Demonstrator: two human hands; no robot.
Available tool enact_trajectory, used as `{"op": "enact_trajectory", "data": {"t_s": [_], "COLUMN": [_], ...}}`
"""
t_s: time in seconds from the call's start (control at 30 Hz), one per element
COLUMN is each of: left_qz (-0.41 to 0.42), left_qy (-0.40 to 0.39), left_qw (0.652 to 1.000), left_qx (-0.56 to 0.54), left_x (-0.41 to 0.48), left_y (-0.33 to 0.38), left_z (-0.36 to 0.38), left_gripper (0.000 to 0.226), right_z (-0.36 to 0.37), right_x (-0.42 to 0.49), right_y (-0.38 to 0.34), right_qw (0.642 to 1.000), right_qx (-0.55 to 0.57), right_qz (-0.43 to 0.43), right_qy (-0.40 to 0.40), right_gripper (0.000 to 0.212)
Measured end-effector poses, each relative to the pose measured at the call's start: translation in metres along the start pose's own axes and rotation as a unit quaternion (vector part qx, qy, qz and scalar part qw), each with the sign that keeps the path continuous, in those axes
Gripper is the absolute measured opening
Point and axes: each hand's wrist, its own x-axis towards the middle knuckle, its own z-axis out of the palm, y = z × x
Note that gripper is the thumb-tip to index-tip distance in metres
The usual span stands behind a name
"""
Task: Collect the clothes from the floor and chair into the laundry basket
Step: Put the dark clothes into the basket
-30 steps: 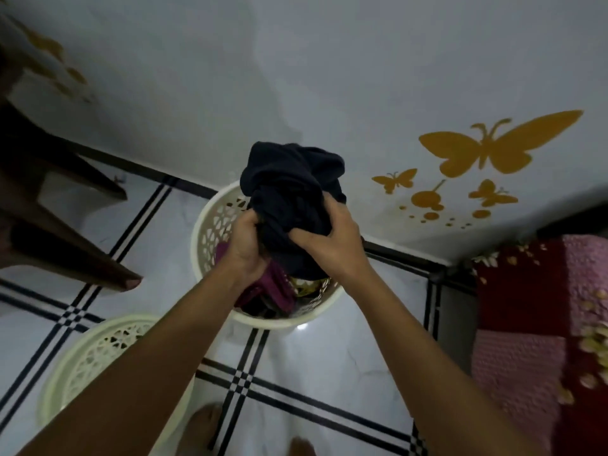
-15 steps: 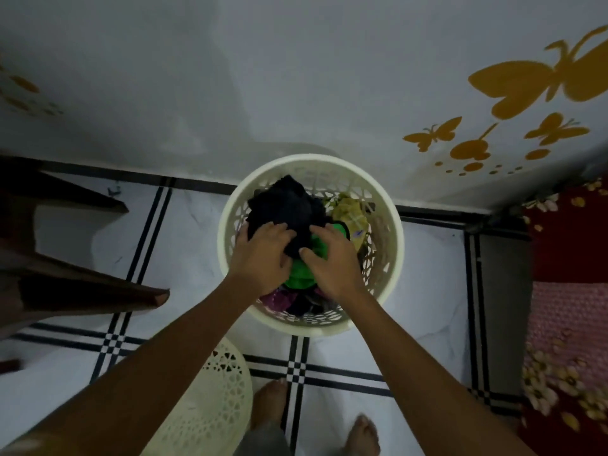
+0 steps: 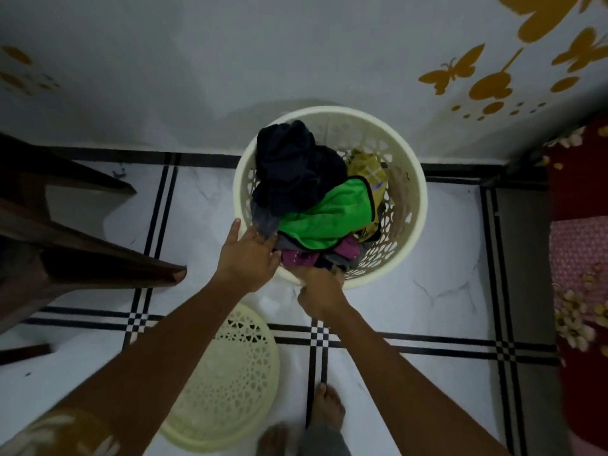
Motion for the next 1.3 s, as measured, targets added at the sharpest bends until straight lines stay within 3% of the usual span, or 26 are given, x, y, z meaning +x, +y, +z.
{"op": "enact_trajectory", "data": {"t_s": [0.1,0.33,0.5,0.73,0.87,0.97,1.07,1.2,1.3], "left_qz": [-0.031,0.000,0.050,0.105,0.120,0.111,0.107,0.101,0.072], "left_qy": [-0.017,0.038,0.077,0.022,0.045,0.092,0.079,0.091,0.134], "left_qw": [0.999,0.999,0.995,0.991,0.988,0.988,0.990,0.990,0.987], "left_qx": [0.005,0.016,0.031,0.076,0.081,0.060,0.055,0.025,-0.060], "left_x": [-0.007,-0.035,-0.077,-0.145,-0.175,-0.186,-0.197,-0.191,-0.184], "left_y": [0.005,-0.039,-0.091,-0.165,-0.203,-0.224,-0.235,-0.233,-0.235], "left_z": [0.002,0.016,0.031,0.054,0.069,0.076,0.088,0.093,0.073], "left_gripper": [0.055,0.047,0.051,0.059,0.070,0.064,0.065,0.069,0.068], "right_z": [0.006,0.045,0.090,0.161,0.194,0.215,0.229,0.221,0.203], "right_x": [-0.003,-0.010,-0.017,-0.044,-0.057,-0.066,-0.072,-0.065,-0.052], "right_y": [-0.006,-0.043,-0.085,-0.152,-0.190,-0.213,-0.225,-0.231,-0.252], "right_qw": [1.000,0.998,0.997,0.997,0.998,0.995,0.993,0.990,0.989], "right_qx": [0.016,0.033,0.055,0.069,0.024,-0.028,-0.048,-0.053,-0.045], "right_qz": [0.005,-0.005,-0.005,0.004,0.038,0.078,0.102,0.126,0.117], "right_qy": [0.021,0.047,0.048,0.043,0.042,0.063,0.045,0.042,0.083], "right_gripper": [0.055,0.054,0.057,0.068,0.051,0.081,0.104,0.096,0.075]}}
